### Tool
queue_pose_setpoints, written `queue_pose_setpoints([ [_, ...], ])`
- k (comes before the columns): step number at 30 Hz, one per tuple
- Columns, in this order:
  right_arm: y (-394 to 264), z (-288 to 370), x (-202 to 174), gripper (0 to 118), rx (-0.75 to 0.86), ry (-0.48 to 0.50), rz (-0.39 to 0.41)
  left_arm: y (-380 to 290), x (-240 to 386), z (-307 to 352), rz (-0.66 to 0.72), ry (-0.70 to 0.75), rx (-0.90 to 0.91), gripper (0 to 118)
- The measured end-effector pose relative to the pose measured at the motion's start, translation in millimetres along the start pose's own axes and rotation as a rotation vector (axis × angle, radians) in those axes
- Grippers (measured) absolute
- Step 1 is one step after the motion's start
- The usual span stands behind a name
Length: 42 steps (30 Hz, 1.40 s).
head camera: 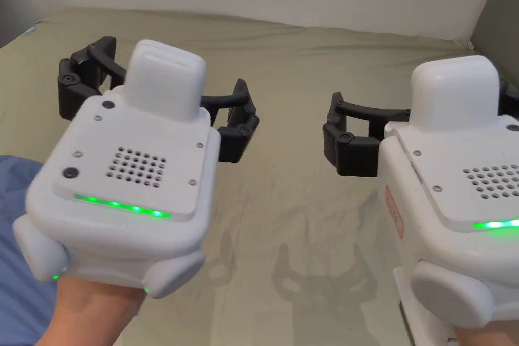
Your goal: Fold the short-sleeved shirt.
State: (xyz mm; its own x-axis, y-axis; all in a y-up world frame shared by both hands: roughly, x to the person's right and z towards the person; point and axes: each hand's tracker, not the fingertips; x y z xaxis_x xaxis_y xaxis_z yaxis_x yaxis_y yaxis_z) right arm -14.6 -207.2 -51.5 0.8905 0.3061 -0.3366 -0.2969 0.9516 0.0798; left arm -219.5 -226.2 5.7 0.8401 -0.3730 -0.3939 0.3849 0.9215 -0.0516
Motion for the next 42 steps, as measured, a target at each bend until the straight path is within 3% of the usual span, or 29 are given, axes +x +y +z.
queue_pose_setpoints([
  [1, -0.3, -0.4, -1.9, 118, 0.019, -0.017, 0.099, -4.1, 4.5, -0.3, -0.126, -0.017, 0.037, 118],
  [2, -2.5, -0.6, -7.2, 118, 0.048, -0.057, 0.265, -9.7, 11.7, 0.0, -0.319, -0.015, 0.083, 118],
  [5, -33.6, -3.1, -26.5, 118, 0.214, -0.210, 0.917, -50.5, 40.9, -1.9, -1.006, 0.217, 0.284, 118],
  [6, -47.7, -5.2, -29.1, 118, 0.295, -0.265, 1.115, -63.9, 43.8, -3.9, -1.169, 0.275, 0.364, 118],
  [7, -57.3, -8.0, -31.2, 118, 0.337, -0.323, 1.218, -68.5, 42.1, -5.1, -1.187, 0.282, 0.388, 118],
  [8, -59.1, -11.5, -31.6, 118, 0.332, -0.350, 1.215, -60.6, 41.4, -3.1, -1.088, 0.246, 0.342, 118],
  [9, -56.9, -12.3, -31.3, 118, 0.275, -0.295, 1.069, -45.6, 42.4, 1.8, -1.019, 0.225, 0.305, 118],
  [10, -45.5, -9.6, -27.8, 118, 0.198, -0.199, 0.877, -33.4, 29.3, -0.3, -0.627, 0.098, 0.137, 118],
  [12, -17.0, -8.2, -10.3, 118, 0.026, -0.020, 0.331, -7.4, -4.8, -2.3, -0.002, -0.051, -0.024, 118],
  [14, -2.4, -10.9, 16.2, 118, -0.074, 0.123, -0.198, -9.0, -38.5, -8.2, 0.527, -0.174, -0.095, 118],
  [15, -4.3, -12.9, 25.4, 118, -0.111, 0.171, -0.431, -10.4, -48.7, -10.9, 0.675, -0.206, -0.088, 118],
  [16, -8.4, -12.3, 28.1, 118, -0.116, 0.155, -0.554, -16.6, -49.6, -12.4, 0.747, -0.212, -0.076, 118],
  [17, -14.9, -15.2, 33.4, 118, -0.094, 0.158, -0.612, -17.4, -45.6, -11.0, 0.699, -0.164, -0.051, 118],
  [18, -15.6, -16.4, 31.4, 118, -0.081, 0.153, -0.609, -14.0, -36.7, -7.2, 0.561, -0.104, -0.015, 118],
  [21, -9.4, -14.3, 6.2, 118, -0.081, 0.060, -0.291, -3.3, -17.0, 2.1, 0.287, -0.076, 0.052, 118],
  [24, -11.2, -11.0, -10.2, 118, -0.063, -0.001, -0.118, 3.3, -3.9, 8.5, 0.164, -0.080, 0.080, 118],
  [28, -11.2, -4.1, -21.7, 118, -0.012, -0.026, -0.045, 6.7, -0.9, 8.8, 0.197, -0.082, 0.058, 118],
  [34, -7.4, -4.1, -16.1, 118, -0.028, -0.009, -0.052, -1.0, -2.2, 3.0, 0.262, -0.097, -0.034, 118],
  [36, -6.7, -3.1, -13.3, 118, -0.032, -0.003, -0.070, -2.0, -3.3, 2.0, 0.270, -0.095, -0.047, 113],
  [37, -9.2, -5.4, -6.0, 118, -0.030, 0.002, -0.085, -2.4, -4.0, 1.5, 0.271, -0.097, -0.050, 105],
  [38, -8.6, -4.7, -4.5, 108, -0.026, 0.019, -0.102, -2.4, -4.4, 0.5, 0.271, -0.101, -0.053, 80],
  [39, -7.8, -4.0, -2.8, 82, -0.025, 0.024, -0.113, -1.2, -2.7, -0.6, 0.267, -0.102, -0.059, 50],
  [40, -6.8, -2.9, -2.0, 40, -0.019, 0.031, -0.128, -1.0, -1.1, -2.8, 0.253, -0.094, -0.065, 17],
  [41, -11.5, -6.7, 5.8, 1, -0.016, 0.026, -0.130, -0.3, -0.5, -5.2, 0.242, -0.095, -0.073, 0],
  [42, -11.5, -9.0, 5.3, 1, -0.017, 0.011, -0.127, -0.6, -1.3, -7.5, 0.245, -0.105, -0.078, 0],
])
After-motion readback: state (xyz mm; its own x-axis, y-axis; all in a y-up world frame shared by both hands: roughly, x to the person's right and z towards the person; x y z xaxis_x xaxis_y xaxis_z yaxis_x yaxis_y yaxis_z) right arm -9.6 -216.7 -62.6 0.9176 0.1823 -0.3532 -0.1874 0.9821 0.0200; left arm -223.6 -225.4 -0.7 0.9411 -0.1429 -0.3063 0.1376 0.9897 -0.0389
